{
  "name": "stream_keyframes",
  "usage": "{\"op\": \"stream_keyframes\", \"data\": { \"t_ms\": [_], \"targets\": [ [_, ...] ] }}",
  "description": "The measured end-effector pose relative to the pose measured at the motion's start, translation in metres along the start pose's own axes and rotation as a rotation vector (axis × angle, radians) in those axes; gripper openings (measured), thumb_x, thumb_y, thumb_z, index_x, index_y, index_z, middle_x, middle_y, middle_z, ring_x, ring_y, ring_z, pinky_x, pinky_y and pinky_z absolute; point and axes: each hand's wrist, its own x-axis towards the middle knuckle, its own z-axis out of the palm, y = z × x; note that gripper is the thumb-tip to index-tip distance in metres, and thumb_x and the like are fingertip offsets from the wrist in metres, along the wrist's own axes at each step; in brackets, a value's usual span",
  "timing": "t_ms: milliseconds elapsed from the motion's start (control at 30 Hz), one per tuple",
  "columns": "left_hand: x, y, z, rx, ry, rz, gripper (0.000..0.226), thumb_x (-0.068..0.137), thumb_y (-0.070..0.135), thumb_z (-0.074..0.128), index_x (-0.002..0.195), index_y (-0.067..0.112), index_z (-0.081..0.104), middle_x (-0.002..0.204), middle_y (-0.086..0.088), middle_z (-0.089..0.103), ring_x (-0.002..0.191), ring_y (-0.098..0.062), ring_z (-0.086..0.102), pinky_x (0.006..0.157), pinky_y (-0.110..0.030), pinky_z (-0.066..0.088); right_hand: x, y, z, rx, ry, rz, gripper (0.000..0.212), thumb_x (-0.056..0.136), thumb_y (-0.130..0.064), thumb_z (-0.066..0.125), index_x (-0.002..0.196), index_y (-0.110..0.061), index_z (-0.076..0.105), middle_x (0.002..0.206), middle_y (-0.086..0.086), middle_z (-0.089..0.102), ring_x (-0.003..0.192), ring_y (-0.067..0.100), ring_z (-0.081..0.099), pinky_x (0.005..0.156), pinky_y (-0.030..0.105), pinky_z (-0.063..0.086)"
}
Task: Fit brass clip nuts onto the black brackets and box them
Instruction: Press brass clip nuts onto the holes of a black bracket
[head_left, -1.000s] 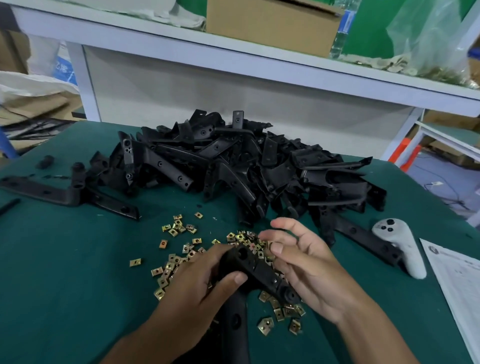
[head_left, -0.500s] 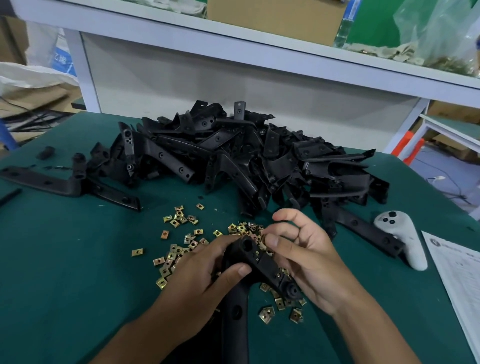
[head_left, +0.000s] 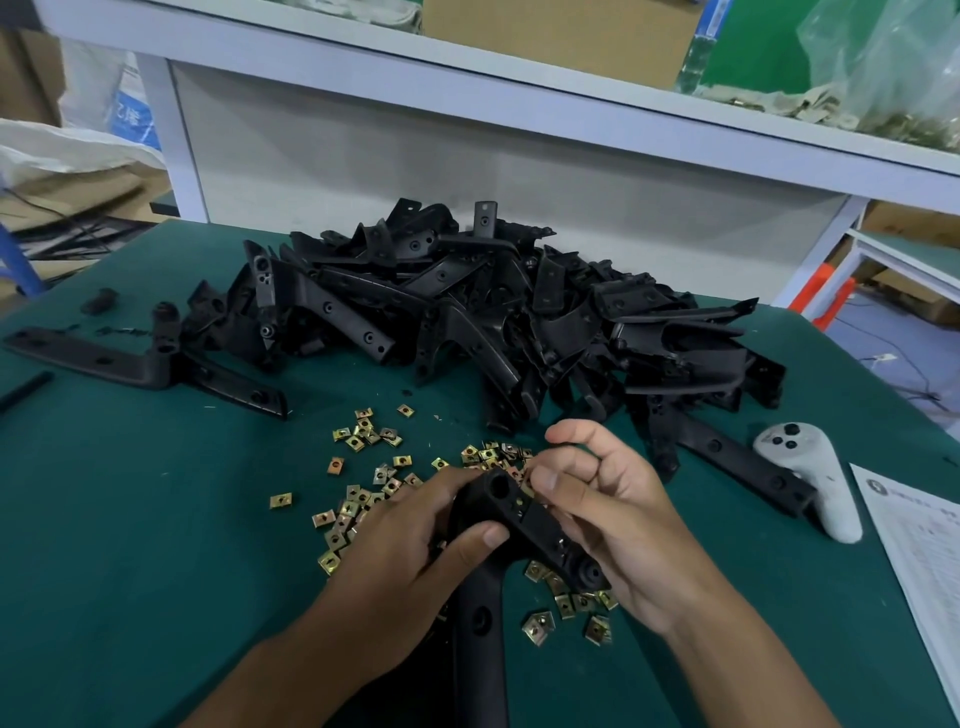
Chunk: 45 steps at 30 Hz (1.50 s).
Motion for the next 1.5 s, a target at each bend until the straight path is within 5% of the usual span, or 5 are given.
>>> {"op": "stream_keyframes", "data": {
  "t_ms": [300, 533, 733, 967, 1500],
  "targets": [
    [0.001, 0.0, 0.0, -0.019, 0.006, -0.007, 0.035, 0.081, 0.09, 0.034, 0.108, 0.071, 0.045, 0.089, 0.033, 0.063, 0.08, 0.004, 0.058, 0.063, -0.016, 0.04, 0.0, 0.002, 0.006, 0.032, 0.039, 0.031, 0.043, 0.067, -0.023, 0.093, 0.103, -0.019, 0.069, 0.087, 0.012, 0.074, 0.07, 0.021, 0.069, 0.062, 0.031, 0.056],
    [0.001, 0.001, 0.0, -0.001, 0.005, 0.008, 0.037, 0.08, 0.091, 0.032, 0.108, 0.071, 0.045, 0.088, 0.034, 0.063, 0.08, 0.006, 0.058, 0.063, -0.014, 0.039, 0.0, 0.002, 0.006, 0.05, 0.105, 0.024, 0.052, 0.066, -0.025, 0.085, 0.112, -0.013, 0.062, 0.088, 0.013, 0.074, 0.077, 0.029, 0.051, 0.072, 0.037, 0.043],
    [0.001, 0.005, -0.001, -0.039, 0.016, 0.032, 0.029, 0.084, 0.087, 0.036, 0.105, 0.07, 0.047, 0.086, 0.035, 0.063, 0.076, 0.01, 0.058, 0.063, -0.006, 0.04, -0.001, 0.001, 0.009, 0.047, 0.085, 0.017, 0.053, 0.065, -0.024, 0.091, 0.109, -0.014, 0.062, 0.084, 0.009, 0.073, 0.068, 0.021, 0.059, 0.065, 0.034, 0.052],
    [0.001, 0.008, -0.002, -0.073, -0.019, 0.023, 0.007, 0.088, 0.067, 0.049, 0.094, 0.063, 0.051, 0.073, 0.03, 0.062, 0.061, 0.01, 0.056, 0.052, -0.003, 0.036, -0.004, 0.001, 0.01, -0.059, 0.074, -0.05, 0.024, 0.07, -0.025, 0.088, 0.087, -0.029, 0.072, 0.079, 0.005, 0.074, 0.069, 0.013, 0.068, 0.064, 0.027, 0.057],
    [0.002, 0.004, -0.002, -0.089, -0.053, -0.005, 0.027, 0.086, 0.071, 0.046, 0.089, 0.044, 0.048, 0.066, 0.012, 0.056, 0.057, -0.002, 0.05, 0.052, -0.013, 0.033, -0.01, -0.005, 0.005, -0.308, 0.067, -0.282, 0.029, 0.08, -0.008, 0.079, 0.075, -0.025, 0.055, 0.076, 0.005, 0.074, 0.073, 0.015, 0.071, 0.068, 0.025, 0.058]
  ]
}}
